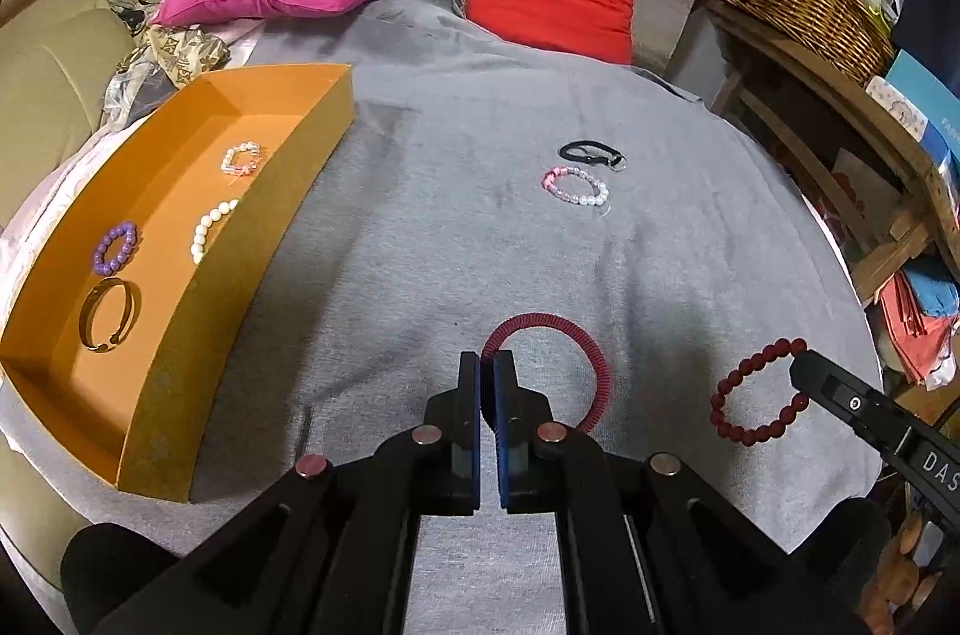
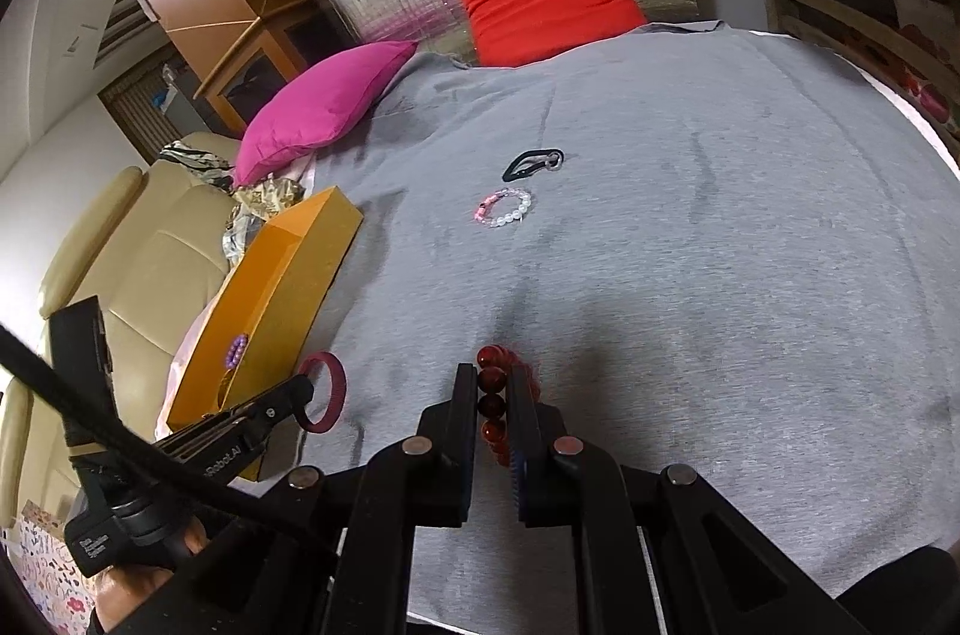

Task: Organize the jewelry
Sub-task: 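Carry the dark red bangle and red bead bracelet toward the orange box with both tools, then lower the held bangle and red bead bracelet into the orange box with both tools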

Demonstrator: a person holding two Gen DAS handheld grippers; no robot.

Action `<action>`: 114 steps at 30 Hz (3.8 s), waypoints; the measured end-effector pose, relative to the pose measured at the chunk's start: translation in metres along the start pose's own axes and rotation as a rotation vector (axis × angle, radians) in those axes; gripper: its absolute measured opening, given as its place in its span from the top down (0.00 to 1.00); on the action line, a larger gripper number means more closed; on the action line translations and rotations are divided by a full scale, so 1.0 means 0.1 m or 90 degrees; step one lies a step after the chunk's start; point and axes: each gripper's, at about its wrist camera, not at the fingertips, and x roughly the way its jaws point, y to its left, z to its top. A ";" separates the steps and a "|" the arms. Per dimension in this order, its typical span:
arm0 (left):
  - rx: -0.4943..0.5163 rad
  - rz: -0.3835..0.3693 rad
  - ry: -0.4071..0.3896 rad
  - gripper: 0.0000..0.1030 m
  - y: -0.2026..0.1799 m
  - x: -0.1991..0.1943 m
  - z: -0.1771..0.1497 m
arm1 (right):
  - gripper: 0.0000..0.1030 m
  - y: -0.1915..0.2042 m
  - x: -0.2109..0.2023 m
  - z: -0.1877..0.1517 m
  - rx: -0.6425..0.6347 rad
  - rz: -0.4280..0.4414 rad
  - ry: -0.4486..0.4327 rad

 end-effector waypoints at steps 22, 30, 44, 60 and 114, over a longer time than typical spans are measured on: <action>-0.076 0.029 -0.070 0.96 0.57 -0.42 0.10 | 0.90 0.56 0.07 0.04 -0.066 0.029 0.009; -0.112 0.061 -0.086 0.96 0.87 -0.50 0.18 | 0.90 0.78 0.17 0.05 -0.093 0.056 0.016; -0.169 0.115 -0.083 0.96 1.29 -0.47 0.22 | 0.90 1.02 0.31 0.22 -0.130 0.082 0.020; -0.208 0.180 -0.051 0.96 1.70 -0.32 0.23 | 0.90 1.58 0.68 0.48 -0.203 0.109 0.037; -0.261 0.216 0.003 0.96 2.52 0.25 0.68 | 0.90 2.91 2.45 0.84 -0.339 0.072 0.160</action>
